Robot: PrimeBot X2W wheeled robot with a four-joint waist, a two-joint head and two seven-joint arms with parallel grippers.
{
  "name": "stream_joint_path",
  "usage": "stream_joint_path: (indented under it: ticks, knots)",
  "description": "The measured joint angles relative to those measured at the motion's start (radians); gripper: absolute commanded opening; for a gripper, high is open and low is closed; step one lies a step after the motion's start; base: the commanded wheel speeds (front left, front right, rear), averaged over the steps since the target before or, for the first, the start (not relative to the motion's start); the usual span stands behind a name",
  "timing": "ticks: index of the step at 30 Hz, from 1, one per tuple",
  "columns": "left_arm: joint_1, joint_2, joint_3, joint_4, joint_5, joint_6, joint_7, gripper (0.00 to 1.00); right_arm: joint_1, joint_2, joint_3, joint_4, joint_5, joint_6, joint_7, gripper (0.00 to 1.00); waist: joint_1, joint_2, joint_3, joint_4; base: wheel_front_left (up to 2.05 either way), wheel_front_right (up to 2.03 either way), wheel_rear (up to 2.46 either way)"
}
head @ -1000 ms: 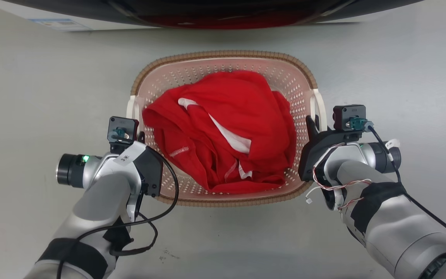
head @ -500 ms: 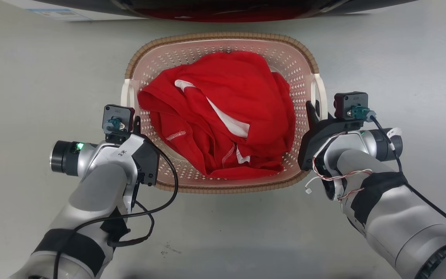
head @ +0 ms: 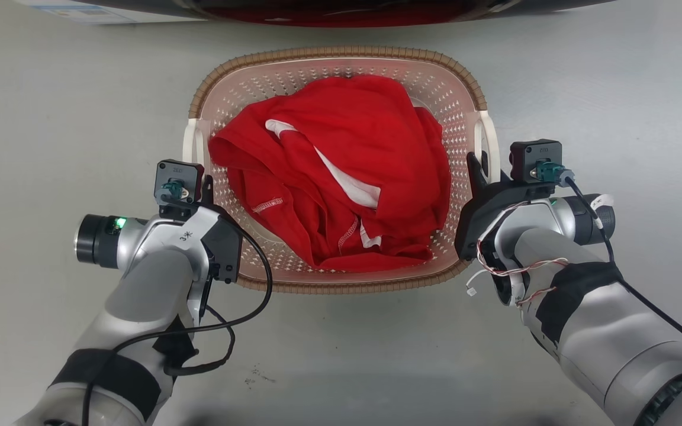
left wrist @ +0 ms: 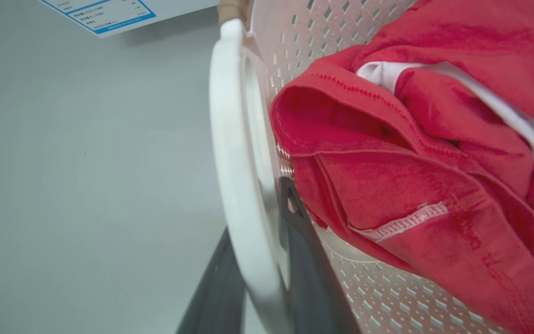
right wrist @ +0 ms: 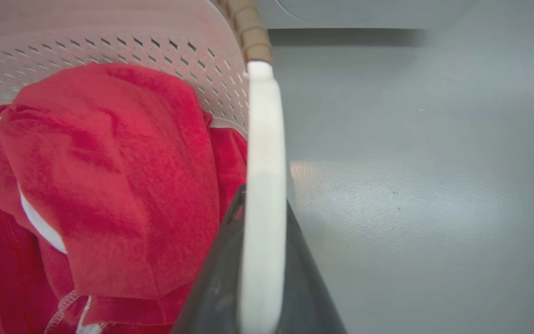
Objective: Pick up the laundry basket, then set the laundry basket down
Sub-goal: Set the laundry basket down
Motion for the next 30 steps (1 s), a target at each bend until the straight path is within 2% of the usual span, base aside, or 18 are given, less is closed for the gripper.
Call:
stream_joint_path:
  ticks: [6,7,8,9,12,15,16,17,18,19,20,21,30]
  knots:
    - [-0.015,-0.002,0.001,0.009,0.000,0.000,-0.009,0.00,-0.013,0.000,0.003,0.000,0.000,0.000,-0.004,0.00,0.0001,0.0000,0.010,-0.002,0.00,0.00,0.00]
    - [-0.018,-0.002,0.002,0.010,0.000,0.000,-0.013,0.00,-0.019,0.000,0.003,0.000,0.000,0.000,-0.004,0.02,0.0000,0.0001,0.012,-0.003,0.00,0.00,0.00]
    - [-0.019,-0.002,0.003,0.012,0.000,0.000,-0.017,0.00,-0.020,0.000,0.003,0.000,0.000,0.000,-0.005,0.06,0.0000,0.0000,0.014,-0.003,0.00,0.00,0.00]
    - [-0.019,-0.002,0.003,0.012,0.000,0.000,-0.017,0.00,-0.020,0.000,0.004,0.001,0.000,0.000,-0.007,0.18,0.0000,0.0000,0.015,-0.003,0.00,0.00,0.00]
    - [-0.021,-0.002,0.004,0.016,0.000,0.000,-0.026,0.01,-0.020,-0.001,0.010,0.004,0.000,0.000,-0.007,0.29,0.0000,0.0001,0.018,-0.003,0.00,0.00,0.00]
    - [-0.023,-0.002,0.005,0.020,0.000,0.001,-0.026,0.27,-0.019,0.000,0.014,0.004,0.000,0.001,-0.007,0.37,0.0000,0.0000,0.020,-0.003,0.00,0.00,0.00]
    - [-0.023,-0.003,0.006,0.020,0.000,0.001,-0.026,0.28,-0.019,0.001,0.014,0.004,0.000,0.001,-0.008,0.38,0.0000,0.0000,0.021,-0.003,0.00,0.00,0.00]
    - [-0.023,-0.005,0.006,0.021,0.000,0.001,-0.026,0.35,-0.020,0.001,0.014,0.003,0.000,0.001,-0.010,0.38,0.0000,0.0000,0.021,-0.003,0.00,0.00,0.00]
    - [-0.023,-0.006,0.007,0.023,0.000,0.001,-0.026,0.52,-0.020,0.001,0.015,0.003,0.000,0.001,-0.012,0.44,0.0000,0.0000,0.022,-0.003,0.00,0.00,0.00]
    - [-0.023,-0.006,0.007,0.024,0.000,0.001,-0.026,0.85,-0.020,0.002,0.015,0.003,0.000,0.002,-0.013,0.50,0.0000,0.0000,0.022,-0.003,0.00,0.00,0.00]
    - [-0.023,-0.006,0.007,0.025,0.000,0.001,-0.028,1.00,-0.020,0.004,0.015,0.003,0.000,0.002,-0.013,0.82,0.0000,0.0000,0.023,-0.003,0.00,0.00,0.00]
    - [-0.023,-0.007,0.008,0.026,0.000,0.001,-0.029,1.00,-0.020,0.007,0.015,0.003,0.000,0.006,-0.015,1.00,0.0000,0.0000,0.023,-0.003,0.00,0.00,0.00]
    - [-0.033,-0.016,0.027,0.032,-0.001,0.001,-0.044,1.00,-0.021,0.012,0.016,0.013,0.000,0.009,-0.017,1.00,0.0000,0.0000,0.011,-0.003,0.00,0.00,0.00]
